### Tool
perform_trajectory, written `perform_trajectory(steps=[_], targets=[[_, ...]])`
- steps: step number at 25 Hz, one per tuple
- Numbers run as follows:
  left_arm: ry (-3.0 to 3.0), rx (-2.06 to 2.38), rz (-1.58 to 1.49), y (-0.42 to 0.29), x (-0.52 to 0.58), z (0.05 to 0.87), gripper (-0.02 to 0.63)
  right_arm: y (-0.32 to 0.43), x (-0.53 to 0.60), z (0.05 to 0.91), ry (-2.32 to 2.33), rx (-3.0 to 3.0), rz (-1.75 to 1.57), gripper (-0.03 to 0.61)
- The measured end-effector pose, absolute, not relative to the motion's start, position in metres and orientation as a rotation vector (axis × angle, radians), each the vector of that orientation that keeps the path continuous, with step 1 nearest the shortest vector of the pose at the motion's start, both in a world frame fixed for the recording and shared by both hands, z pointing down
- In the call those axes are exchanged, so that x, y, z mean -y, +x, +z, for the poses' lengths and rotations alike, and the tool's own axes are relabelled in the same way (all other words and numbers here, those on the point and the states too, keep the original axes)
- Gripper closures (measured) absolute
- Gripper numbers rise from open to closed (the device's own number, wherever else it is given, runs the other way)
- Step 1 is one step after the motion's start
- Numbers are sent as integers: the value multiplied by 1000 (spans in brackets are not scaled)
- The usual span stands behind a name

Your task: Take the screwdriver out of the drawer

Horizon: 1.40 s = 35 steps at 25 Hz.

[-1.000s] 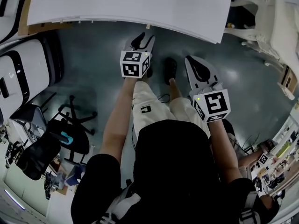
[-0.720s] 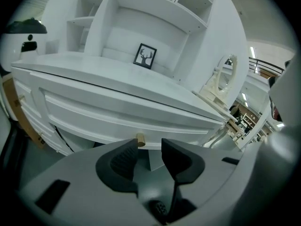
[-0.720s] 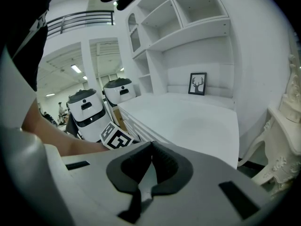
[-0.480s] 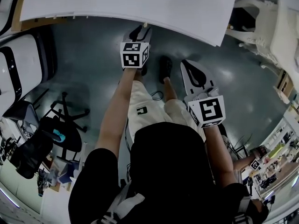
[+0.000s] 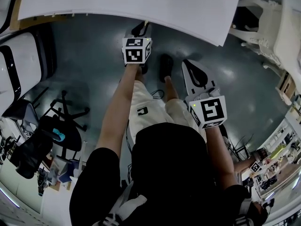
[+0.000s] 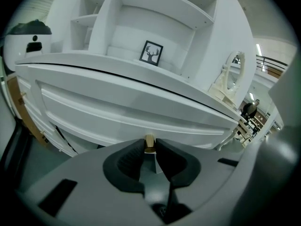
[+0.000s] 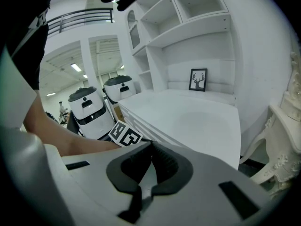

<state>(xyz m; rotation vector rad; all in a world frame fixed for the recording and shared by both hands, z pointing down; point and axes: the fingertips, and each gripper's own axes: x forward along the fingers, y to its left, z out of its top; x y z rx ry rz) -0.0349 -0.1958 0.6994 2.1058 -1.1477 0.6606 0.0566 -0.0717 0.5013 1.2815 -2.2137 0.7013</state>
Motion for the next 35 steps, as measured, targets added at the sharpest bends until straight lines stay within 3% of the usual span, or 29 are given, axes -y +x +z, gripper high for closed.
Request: perform_trajectory(steps=[35], targets=[[2025, 1165, 761, -69, 129, 691, 532, 47, 72, 486, 1204, 2273, 674, 560]])
